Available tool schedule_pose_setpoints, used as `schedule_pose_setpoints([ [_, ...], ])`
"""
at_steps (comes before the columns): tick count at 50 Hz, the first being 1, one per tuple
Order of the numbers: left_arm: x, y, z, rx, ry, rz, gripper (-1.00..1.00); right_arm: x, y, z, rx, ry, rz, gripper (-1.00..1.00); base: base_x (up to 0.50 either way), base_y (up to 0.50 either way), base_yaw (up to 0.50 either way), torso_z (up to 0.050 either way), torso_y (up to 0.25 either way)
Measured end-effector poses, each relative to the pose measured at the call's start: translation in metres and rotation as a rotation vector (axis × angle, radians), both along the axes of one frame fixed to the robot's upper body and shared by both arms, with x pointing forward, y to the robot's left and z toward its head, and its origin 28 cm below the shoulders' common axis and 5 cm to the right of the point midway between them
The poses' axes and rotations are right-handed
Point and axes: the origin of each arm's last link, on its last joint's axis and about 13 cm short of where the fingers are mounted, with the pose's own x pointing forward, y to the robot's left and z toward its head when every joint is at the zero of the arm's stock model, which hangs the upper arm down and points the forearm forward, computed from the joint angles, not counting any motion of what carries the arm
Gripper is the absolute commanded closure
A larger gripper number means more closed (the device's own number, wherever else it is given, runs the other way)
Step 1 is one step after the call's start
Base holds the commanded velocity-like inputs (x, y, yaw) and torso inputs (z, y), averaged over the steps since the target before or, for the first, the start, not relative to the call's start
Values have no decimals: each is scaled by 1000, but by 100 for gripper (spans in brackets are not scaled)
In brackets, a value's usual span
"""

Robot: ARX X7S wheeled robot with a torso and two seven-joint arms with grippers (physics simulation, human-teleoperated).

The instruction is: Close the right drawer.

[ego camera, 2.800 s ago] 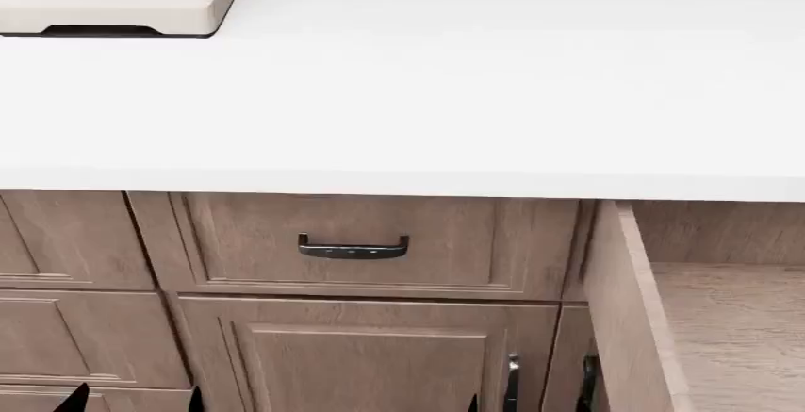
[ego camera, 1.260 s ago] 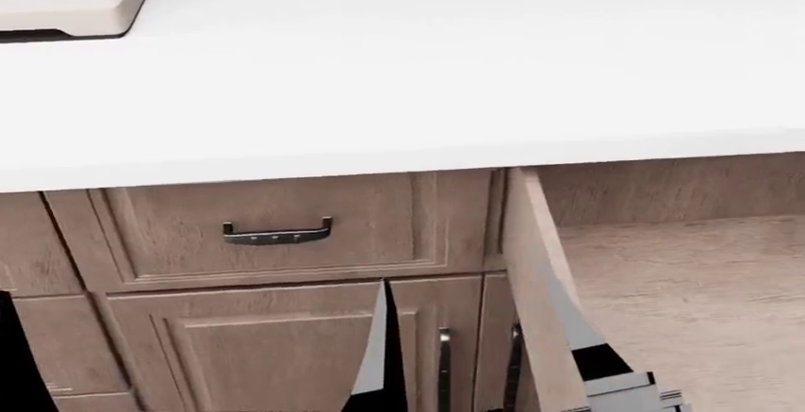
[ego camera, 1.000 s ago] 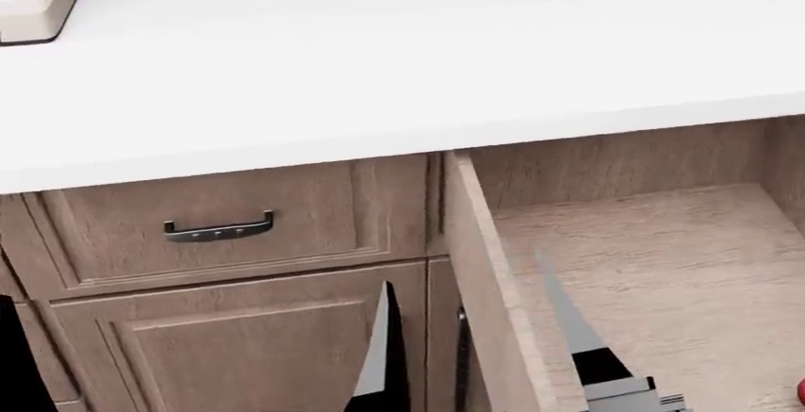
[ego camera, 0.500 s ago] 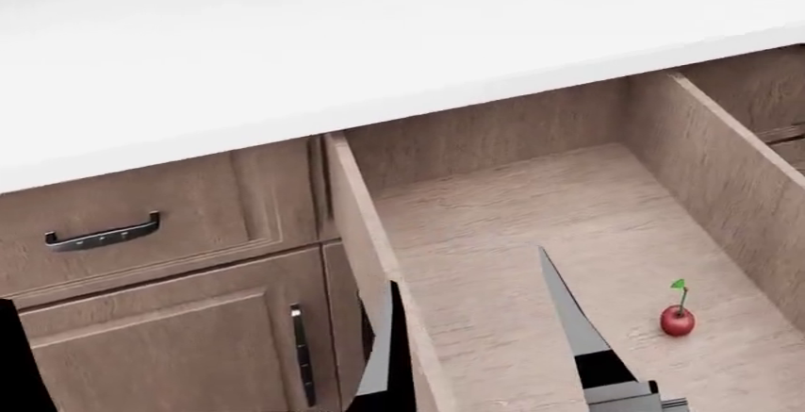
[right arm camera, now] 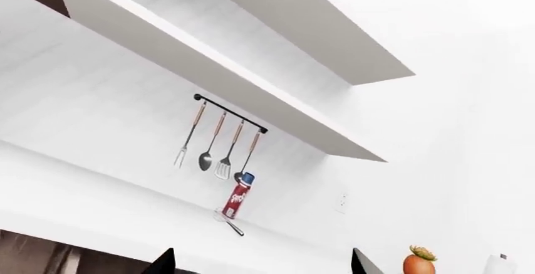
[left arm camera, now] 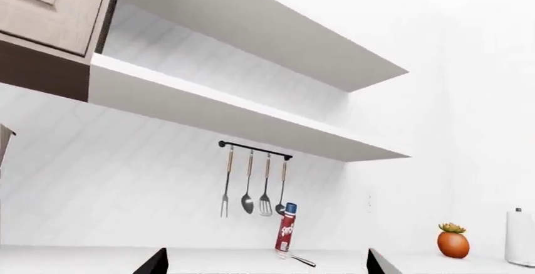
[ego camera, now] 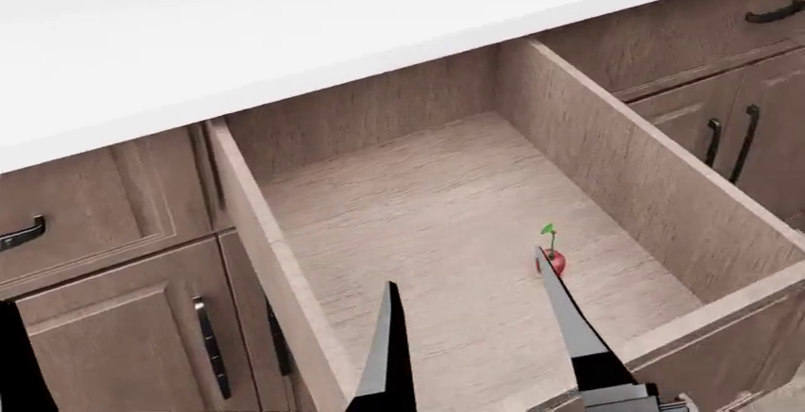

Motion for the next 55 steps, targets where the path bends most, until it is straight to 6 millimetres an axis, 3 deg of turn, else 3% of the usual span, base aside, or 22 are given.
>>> schedule_pose_setpoints([
  [14, -3, 2, -1, 2, 8, 5, -100, -2, 1, 1, -3, 0, -3, -100, -134, 82, -500, 0, 0],
  [35, -52, 1, -5, 21, 20, -13, -100, -61, -1, 2, -13, -12, -48, -100, -125, 96, -500, 0, 0],
  [50, -59, 0, -5, 22, 22, -26, -100, -72, -2, 3, -15, -15, -72, -100, -114, 109, -500, 0, 0],
  [55, -58, 0, -5, 22, 25, -27, -100, -73, -3, 2, -5, -15, -80, -100, -4, 5, -38, 0, 0],
])
